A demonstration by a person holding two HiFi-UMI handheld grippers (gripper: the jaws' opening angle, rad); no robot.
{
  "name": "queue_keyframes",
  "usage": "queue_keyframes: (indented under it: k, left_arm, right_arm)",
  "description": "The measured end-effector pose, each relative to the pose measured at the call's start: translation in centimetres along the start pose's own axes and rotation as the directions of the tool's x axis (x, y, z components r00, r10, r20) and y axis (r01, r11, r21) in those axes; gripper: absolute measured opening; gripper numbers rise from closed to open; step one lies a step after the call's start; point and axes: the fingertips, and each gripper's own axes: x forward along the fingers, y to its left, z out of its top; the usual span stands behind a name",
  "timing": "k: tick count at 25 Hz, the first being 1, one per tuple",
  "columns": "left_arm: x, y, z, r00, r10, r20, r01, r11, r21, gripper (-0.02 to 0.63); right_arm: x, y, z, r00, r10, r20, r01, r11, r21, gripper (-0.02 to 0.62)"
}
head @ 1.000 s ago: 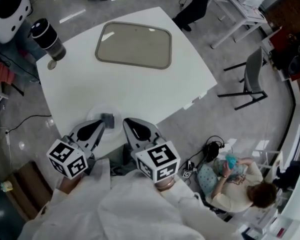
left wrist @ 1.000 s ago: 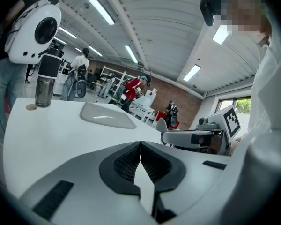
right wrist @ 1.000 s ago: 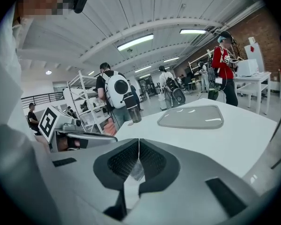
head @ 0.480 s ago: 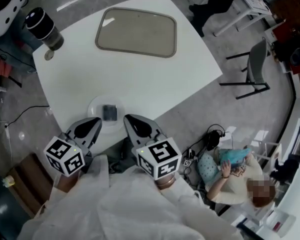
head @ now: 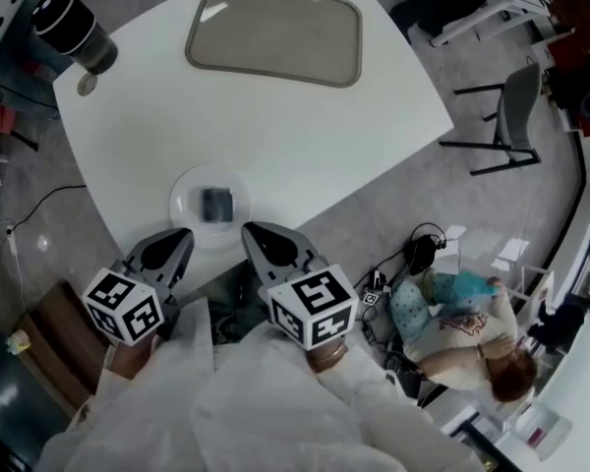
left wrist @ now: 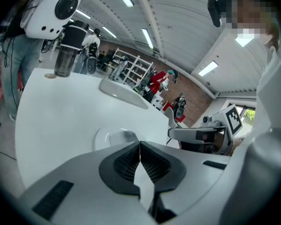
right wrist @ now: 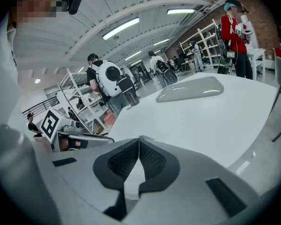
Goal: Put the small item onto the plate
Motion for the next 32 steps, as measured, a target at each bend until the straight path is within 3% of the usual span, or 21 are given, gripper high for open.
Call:
queue_keyframes:
  k: [9, 32]
  left_arm:
    - [-0.1, 1.2, -2.2, 0.999, 0.032, -0.037, -0.033, 0.999, -0.024, 0.011]
    - [-0.6, 4.1, -4.6, 0.996, 0.069, -0.06, -0.08, 0.974, -0.211, 0.024]
  right_arm:
    - [1.2, 0.1, -2.5, 0.997, 0.009, -0.074, -0.008, 1.0, 0.021, 0.015]
    - [2.7, -0.2, -5.1, 0.992, 0.021, -0.127, -0.009, 0.996, 0.092, 0.017]
